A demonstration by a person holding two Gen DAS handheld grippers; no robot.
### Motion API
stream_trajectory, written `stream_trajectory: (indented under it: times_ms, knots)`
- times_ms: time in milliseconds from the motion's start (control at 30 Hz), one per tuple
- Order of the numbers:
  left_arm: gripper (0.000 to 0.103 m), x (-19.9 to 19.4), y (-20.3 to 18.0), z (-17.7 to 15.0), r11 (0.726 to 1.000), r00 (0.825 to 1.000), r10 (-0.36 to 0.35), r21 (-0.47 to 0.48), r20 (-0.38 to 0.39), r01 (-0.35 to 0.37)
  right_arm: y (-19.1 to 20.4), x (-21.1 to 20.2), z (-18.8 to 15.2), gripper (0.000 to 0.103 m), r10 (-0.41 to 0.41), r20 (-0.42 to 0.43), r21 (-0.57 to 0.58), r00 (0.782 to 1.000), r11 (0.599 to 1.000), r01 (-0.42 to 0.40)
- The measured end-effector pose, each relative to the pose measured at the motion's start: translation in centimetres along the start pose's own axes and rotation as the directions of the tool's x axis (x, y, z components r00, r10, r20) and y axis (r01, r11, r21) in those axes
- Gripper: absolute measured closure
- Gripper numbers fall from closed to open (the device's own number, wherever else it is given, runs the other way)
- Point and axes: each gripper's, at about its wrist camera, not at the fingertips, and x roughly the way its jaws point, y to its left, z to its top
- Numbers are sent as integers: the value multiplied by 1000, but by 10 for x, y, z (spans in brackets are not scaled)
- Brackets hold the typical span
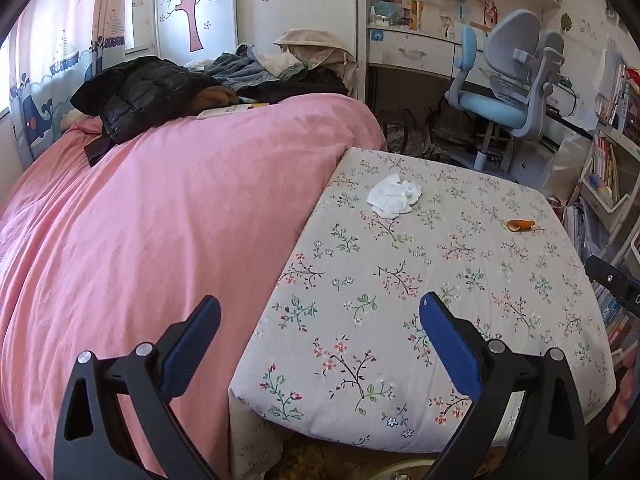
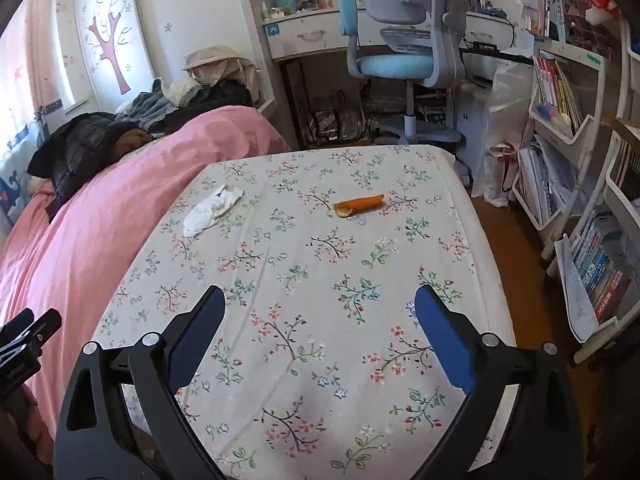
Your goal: Collect trash
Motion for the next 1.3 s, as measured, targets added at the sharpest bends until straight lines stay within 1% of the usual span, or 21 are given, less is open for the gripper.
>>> stream_trajectory:
  times_ms: [200, 333, 700, 1300]
  knots:
    - [8, 4, -1, -2, 1000, 1000, -10, 0, -22, 10, -12, 2, -2, 11, 8, -19, 44, 1000, 999, -7]
    - [8, 2, -2, -2, 1000, 1000, -17, 2, -16, 17, -17, 3, -2, 11, 12, -28, 67, 1000, 998, -10]
    - [8, 2, -3, -3, 1000, 999, -25, -1, -23, 25, -11, 6, -4, 11, 2, -40, 42, 999, 999, 0]
    - [8, 6, -5, -4, 1000, 999, -26, 0, -33, 26, -11, 7, -6, 11, 2, -45, 43, 999, 999, 0]
